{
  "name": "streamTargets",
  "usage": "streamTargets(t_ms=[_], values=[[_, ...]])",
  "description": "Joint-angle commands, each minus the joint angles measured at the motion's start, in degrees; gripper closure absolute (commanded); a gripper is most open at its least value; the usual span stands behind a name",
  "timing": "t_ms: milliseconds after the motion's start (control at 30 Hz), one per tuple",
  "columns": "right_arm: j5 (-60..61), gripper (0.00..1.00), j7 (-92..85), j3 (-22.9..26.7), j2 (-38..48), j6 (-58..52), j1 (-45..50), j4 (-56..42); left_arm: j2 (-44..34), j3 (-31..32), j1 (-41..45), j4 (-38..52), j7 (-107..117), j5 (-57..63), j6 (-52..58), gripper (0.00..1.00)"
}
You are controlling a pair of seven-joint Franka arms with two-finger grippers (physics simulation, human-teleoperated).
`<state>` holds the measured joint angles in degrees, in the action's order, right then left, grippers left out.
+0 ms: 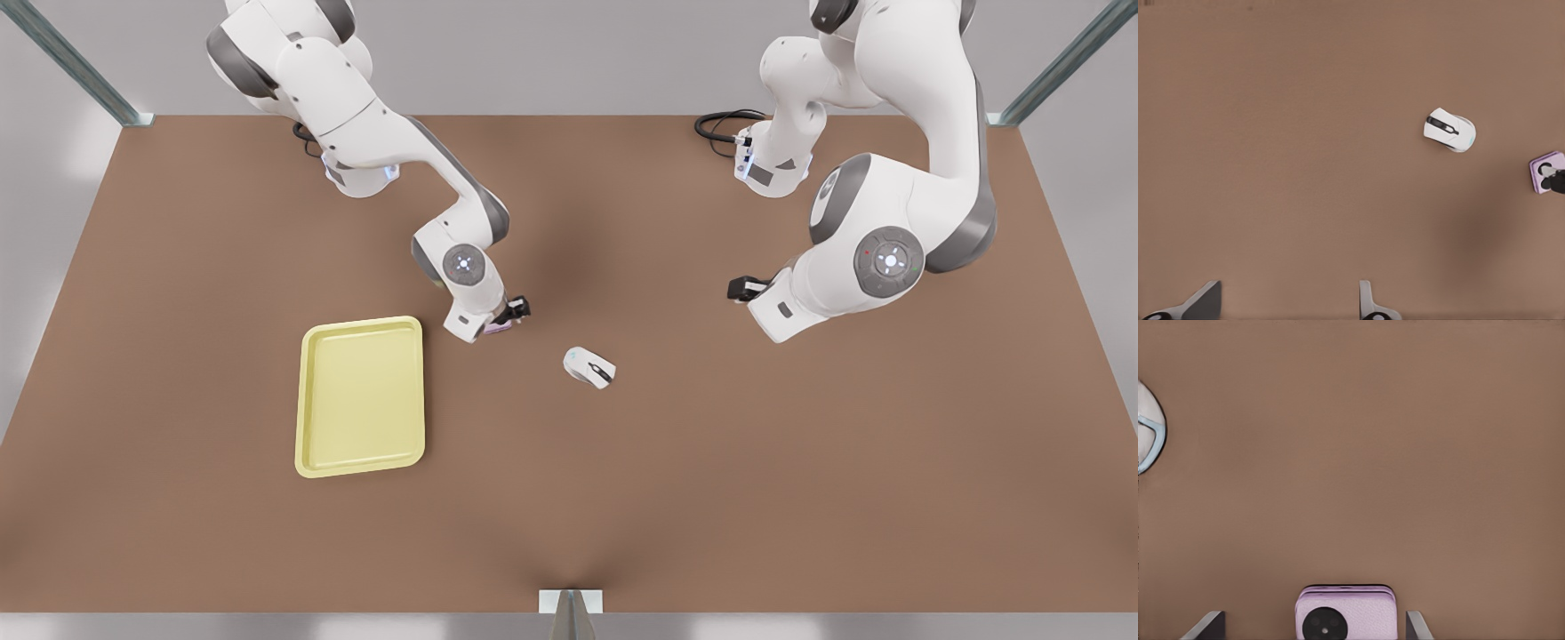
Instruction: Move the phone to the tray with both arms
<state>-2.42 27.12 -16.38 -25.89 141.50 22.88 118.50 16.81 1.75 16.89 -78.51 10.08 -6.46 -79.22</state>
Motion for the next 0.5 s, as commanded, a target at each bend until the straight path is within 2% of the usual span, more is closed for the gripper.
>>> streamTargets(t_ms=[0,133,300,467], values=[[0.13,0.00,1.44,-0.06,-0.04,2.99,-0.11,0.07,-0.03,0.01,-0.01,0.03,-4.37,0.05,-0.24,0.00],[-0.48,0.00,-1.02,0.12,-1.10,3.25,-0.29,0.33,0.33,0.01,0.07,0.03,-4.37,0.22,-0.50,0.00],[-0.48,0.00,-0.75,0.20,1.19,4.04,-0.38,5.34,-0.37,0.01,-0.01,0.29,-4.37,0.05,-0.41,0.00],[-1.36,0.00,-1.02,0.29,-0.04,4.31,-0.11,5.69,-0.82,-0.69,-0.01,4.95,-5.07,0.40,-0.41,0.00]])
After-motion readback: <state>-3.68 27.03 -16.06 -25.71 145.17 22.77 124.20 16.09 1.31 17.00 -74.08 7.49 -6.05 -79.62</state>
